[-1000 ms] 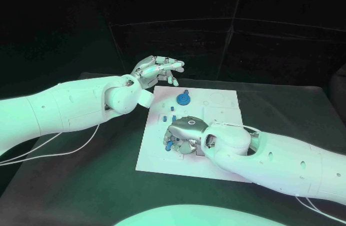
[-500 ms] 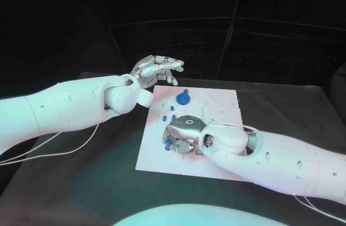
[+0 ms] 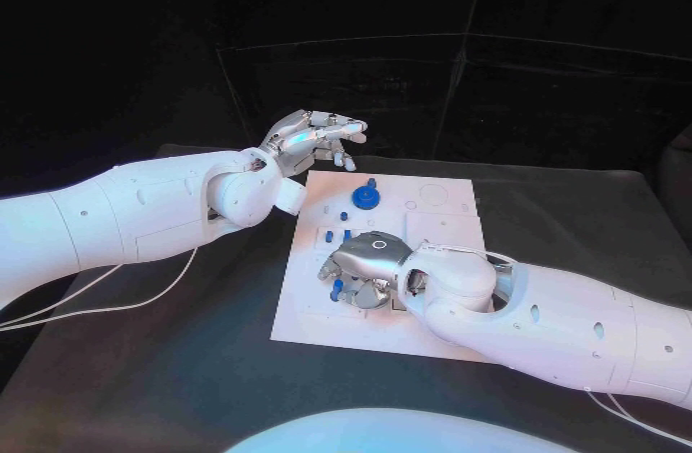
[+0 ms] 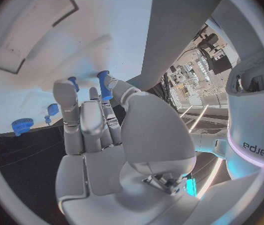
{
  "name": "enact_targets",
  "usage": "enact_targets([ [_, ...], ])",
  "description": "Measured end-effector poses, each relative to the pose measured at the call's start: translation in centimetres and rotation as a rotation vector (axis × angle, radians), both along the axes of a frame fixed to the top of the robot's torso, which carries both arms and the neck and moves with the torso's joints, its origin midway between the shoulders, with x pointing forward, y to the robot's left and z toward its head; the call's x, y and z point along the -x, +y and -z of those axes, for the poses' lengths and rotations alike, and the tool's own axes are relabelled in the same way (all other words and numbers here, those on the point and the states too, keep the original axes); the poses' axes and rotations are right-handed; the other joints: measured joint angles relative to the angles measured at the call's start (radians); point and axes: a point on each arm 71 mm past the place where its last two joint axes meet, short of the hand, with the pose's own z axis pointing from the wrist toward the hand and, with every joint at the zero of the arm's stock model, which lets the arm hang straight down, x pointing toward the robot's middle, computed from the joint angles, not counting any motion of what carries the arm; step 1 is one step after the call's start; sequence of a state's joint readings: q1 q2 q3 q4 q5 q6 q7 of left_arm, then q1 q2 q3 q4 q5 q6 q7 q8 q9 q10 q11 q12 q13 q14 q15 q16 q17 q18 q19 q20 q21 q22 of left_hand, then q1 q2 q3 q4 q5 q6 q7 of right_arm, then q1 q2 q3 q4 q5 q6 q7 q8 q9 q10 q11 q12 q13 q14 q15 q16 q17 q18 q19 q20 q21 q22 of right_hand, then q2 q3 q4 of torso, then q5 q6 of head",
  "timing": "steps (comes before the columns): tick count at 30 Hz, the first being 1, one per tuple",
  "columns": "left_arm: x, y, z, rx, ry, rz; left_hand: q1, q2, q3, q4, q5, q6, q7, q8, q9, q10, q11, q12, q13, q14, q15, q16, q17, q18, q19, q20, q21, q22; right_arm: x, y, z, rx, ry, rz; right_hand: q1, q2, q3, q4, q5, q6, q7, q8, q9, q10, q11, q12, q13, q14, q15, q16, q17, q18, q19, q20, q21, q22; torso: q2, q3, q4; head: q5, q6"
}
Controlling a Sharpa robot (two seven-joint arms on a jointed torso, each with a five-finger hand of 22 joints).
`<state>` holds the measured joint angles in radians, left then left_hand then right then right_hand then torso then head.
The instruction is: Assemble the parts on the task board
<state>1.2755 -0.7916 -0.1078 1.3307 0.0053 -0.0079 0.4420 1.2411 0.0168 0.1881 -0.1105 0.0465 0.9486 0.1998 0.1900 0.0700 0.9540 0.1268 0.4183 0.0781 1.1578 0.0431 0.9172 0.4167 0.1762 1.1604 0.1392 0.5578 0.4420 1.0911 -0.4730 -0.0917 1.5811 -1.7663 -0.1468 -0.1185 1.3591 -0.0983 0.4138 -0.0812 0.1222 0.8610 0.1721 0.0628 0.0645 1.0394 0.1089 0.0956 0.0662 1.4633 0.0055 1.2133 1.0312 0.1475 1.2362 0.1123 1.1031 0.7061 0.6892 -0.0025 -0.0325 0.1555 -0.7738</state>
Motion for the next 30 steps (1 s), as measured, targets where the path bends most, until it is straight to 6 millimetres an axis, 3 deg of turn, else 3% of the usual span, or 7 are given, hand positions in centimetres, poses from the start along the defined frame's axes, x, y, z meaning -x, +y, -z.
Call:
enact_targets([
  [30, -0.02, 0.13, 0.01, -0.002, 0.002, -0.002, 0.000, 0.000, 0.000, 0.000, 0.000, 0.000, 0.000, 0.000, 0.000, 0.000, 0.000, 0.000, 0.000, 0.000, 0.000, 0.000, 0.000, 0.000, 0.000, 0.000, 0.000, 0.000, 0.54, -0.90, -0.43, -0.037, -0.001, 0.013, -0.004, -0.004, -0.017, 0.001, 0.000, -0.007, 0.007, 0.000, 0.004, -0.013, 0.002, 0.008, 0.000, 0.004, 0.003, -0.023, -0.034, 0.000, -0.014, 0.003, -0.024, -0.040, 0.000, -0.0001, -0.0014, -0.003, -0.008],
])
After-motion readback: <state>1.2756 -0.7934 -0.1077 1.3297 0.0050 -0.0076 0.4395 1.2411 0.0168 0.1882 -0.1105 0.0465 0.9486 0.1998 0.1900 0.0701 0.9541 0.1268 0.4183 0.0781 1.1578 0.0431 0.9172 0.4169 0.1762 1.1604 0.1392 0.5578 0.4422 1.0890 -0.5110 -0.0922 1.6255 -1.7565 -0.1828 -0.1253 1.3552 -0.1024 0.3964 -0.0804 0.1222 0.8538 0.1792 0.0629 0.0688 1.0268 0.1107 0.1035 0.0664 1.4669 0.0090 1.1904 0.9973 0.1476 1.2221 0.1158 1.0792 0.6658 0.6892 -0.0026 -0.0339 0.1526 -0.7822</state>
